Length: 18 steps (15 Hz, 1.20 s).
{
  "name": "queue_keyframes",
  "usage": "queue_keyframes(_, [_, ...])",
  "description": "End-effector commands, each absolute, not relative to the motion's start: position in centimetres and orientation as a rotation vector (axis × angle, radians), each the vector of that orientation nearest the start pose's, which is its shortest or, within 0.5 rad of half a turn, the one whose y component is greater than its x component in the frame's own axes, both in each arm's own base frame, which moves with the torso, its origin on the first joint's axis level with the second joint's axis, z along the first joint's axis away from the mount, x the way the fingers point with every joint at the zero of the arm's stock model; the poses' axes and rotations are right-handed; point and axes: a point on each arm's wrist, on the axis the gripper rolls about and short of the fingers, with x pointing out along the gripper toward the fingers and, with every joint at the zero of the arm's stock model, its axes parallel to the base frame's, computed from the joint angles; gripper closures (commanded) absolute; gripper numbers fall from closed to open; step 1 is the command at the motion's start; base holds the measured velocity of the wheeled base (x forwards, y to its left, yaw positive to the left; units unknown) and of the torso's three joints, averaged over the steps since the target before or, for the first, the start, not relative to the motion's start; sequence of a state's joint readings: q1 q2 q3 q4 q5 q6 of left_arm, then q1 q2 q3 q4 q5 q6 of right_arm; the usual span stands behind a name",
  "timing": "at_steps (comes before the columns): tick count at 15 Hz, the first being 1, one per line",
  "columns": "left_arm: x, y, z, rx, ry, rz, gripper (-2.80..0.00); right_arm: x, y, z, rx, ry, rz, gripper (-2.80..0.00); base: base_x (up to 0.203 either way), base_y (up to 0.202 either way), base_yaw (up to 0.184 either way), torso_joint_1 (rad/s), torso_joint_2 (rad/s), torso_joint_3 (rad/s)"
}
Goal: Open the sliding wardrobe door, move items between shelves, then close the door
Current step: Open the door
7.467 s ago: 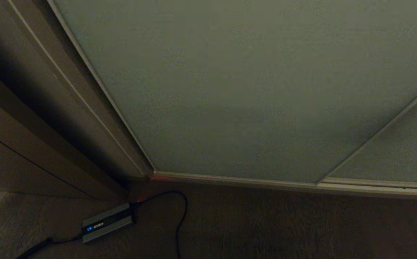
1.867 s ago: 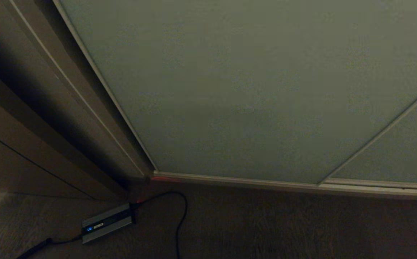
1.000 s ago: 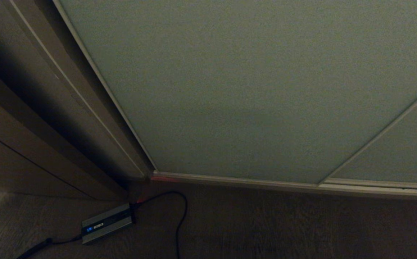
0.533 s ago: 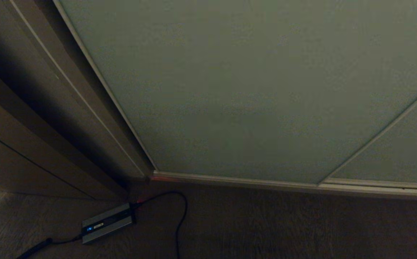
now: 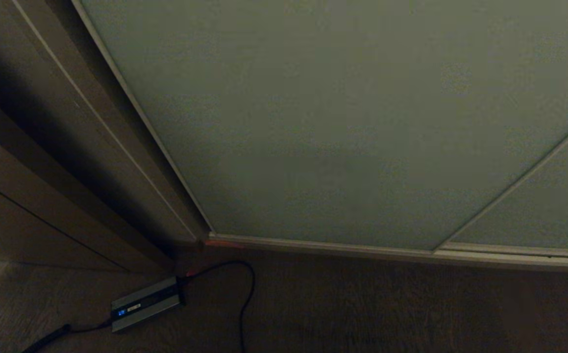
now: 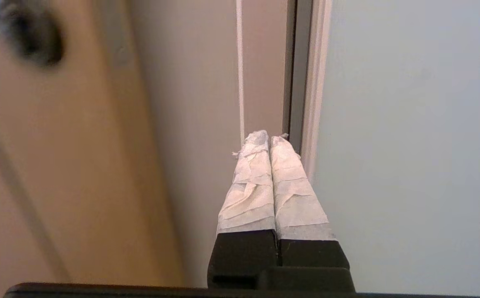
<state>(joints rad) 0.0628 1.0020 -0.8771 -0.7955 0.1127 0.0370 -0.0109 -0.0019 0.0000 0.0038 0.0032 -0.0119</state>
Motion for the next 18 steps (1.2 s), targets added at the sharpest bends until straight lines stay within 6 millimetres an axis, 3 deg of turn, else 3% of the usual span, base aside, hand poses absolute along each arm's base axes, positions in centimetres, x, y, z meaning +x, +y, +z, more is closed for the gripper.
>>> queue_keyframes(1, [15.1, 1.2, 37.5, 0.025, -0.635, 0.185, 0.00, -2.2, 0.0, 7.4, -0.012, 0.010, -0.007, 0.00, 0.000, 0.000, 0.000, 0.000, 0.00, 0.000])
queue_keyframes(6, [18.7, 1.4, 37.9, 0.006, -0.578, 0.164, 0.00, -2.2, 0.0, 7.4, -0.012, 0.009, -0.007, 0.00, 0.000, 0.000, 0.000, 0.000, 0.00, 0.000])
queue_keyframes(18, [24.6, 1.4, 38.7, -0.034, -0.511, 0.093, 0.00, -2.3, 0.0, 7.4, -0.012, 0.007, -0.007, 0.00, 0.000, 0.000, 0.000, 0.000, 0.00, 0.000])
